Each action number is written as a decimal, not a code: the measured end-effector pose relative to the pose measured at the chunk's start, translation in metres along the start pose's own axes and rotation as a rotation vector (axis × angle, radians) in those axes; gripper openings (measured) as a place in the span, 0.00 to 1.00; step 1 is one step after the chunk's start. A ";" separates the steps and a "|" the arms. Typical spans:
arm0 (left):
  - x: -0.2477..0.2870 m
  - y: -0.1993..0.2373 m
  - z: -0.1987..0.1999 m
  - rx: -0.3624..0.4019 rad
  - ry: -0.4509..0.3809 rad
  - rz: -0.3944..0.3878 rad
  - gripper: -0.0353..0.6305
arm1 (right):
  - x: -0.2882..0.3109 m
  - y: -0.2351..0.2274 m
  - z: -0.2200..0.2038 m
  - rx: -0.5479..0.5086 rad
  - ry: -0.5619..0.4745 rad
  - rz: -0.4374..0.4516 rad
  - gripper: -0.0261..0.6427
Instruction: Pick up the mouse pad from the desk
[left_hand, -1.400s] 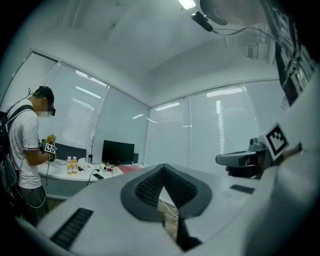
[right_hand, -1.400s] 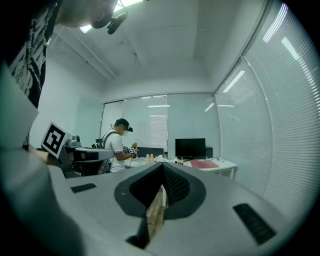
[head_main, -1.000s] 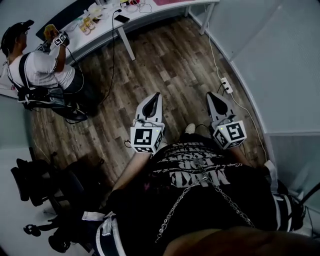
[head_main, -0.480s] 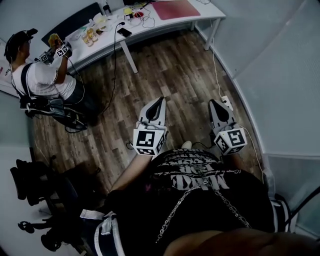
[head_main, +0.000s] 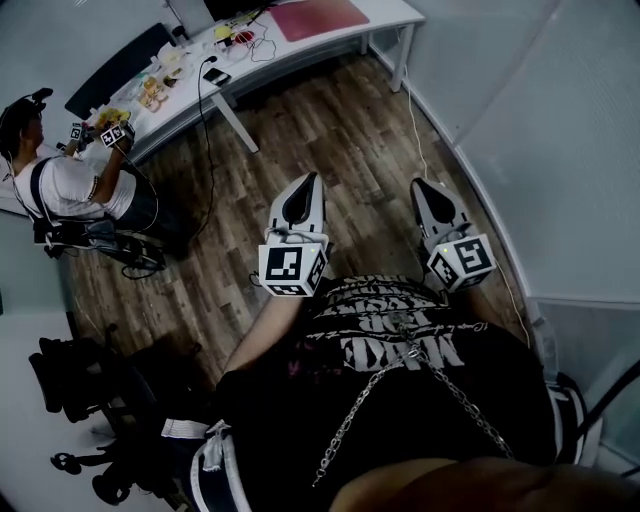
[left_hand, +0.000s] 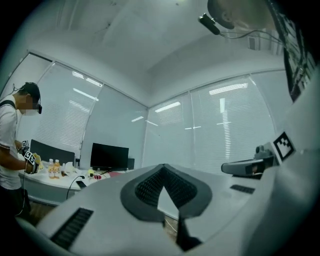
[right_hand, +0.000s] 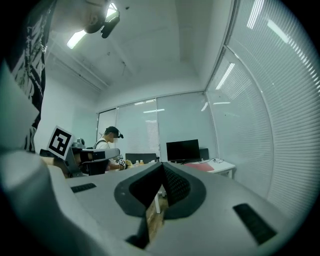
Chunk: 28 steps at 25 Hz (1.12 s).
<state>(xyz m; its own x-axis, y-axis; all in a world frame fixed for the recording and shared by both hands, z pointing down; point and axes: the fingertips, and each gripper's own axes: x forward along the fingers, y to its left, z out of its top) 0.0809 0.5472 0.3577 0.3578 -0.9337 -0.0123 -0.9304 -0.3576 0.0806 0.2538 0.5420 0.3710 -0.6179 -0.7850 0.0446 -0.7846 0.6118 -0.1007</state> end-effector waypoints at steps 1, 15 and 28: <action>0.010 -0.006 -0.002 0.006 0.013 -0.003 0.06 | 0.001 -0.011 -0.001 0.010 0.006 0.000 0.03; 0.031 -0.019 0.000 -0.007 0.069 -0.046 0.06 | -0.007 -0.025 -0.012 0.074 0.054 -0.045 0.03; 0.030 -0.028 -0.028 0.022 0.049 -0.072 0.06 | -0.003 -0.030 -0.026 0.003 0.047 -0.061 0.03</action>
<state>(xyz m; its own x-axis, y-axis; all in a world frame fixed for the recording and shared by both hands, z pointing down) 0.1204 0.5296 0.3832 0.4265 -0.9039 0.0318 -0.9036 -0.4243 0.0594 0.2781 0.5281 0.4000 -0.5710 -0.8152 0.0971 -0.8205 0.5629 -0.0994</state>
